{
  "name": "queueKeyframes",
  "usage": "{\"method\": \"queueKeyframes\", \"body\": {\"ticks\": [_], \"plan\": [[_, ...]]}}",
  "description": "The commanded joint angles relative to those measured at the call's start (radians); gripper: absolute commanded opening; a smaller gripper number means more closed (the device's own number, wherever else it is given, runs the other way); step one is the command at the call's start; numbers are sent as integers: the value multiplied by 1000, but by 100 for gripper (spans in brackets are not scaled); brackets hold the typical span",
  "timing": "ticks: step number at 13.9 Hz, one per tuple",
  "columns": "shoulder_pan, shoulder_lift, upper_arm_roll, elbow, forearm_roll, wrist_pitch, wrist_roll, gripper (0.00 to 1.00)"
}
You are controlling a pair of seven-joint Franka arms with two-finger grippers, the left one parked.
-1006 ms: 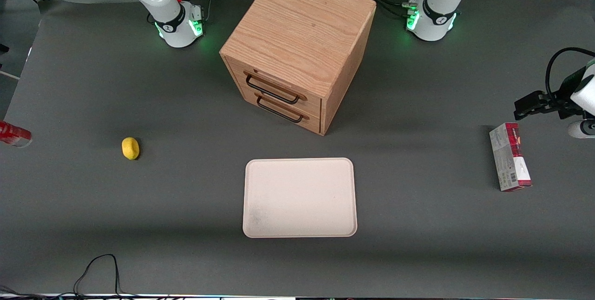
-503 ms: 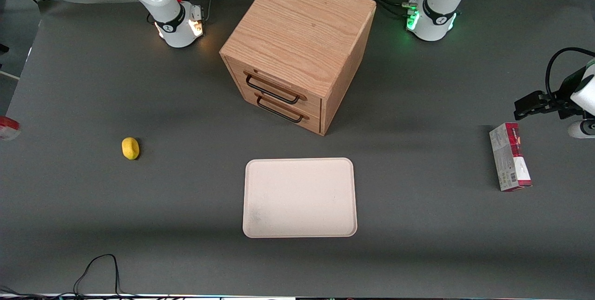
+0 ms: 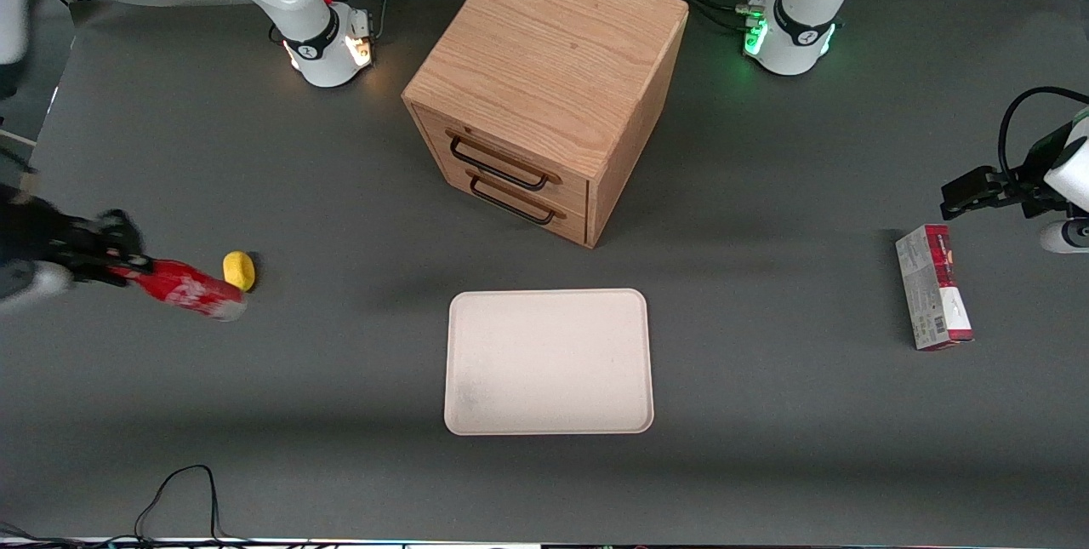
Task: Place coke bottle on tray
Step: 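Carry the held bottle over the cream tray with the right gripper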
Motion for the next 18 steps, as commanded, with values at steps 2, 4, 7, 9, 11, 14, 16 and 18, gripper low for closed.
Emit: {"method": "queueKeyframes", "body": {"ticks": [2,4,7,9,11,14,16,18], "plan": [[179,91,-8,94,-59,42,234,0],[249,115,-8,102,-85,68,251,0],[317,129,-5,107,-88,79,323,0],[343,150,-2,107,-88,99,323,0],[342,186,0,105,-87,138,322,0],[343,264,9,104,-85,220,319,0],[340,321,18,101,-85,296,317,0],[339,379,20,98,-82,371,313,0]]}}
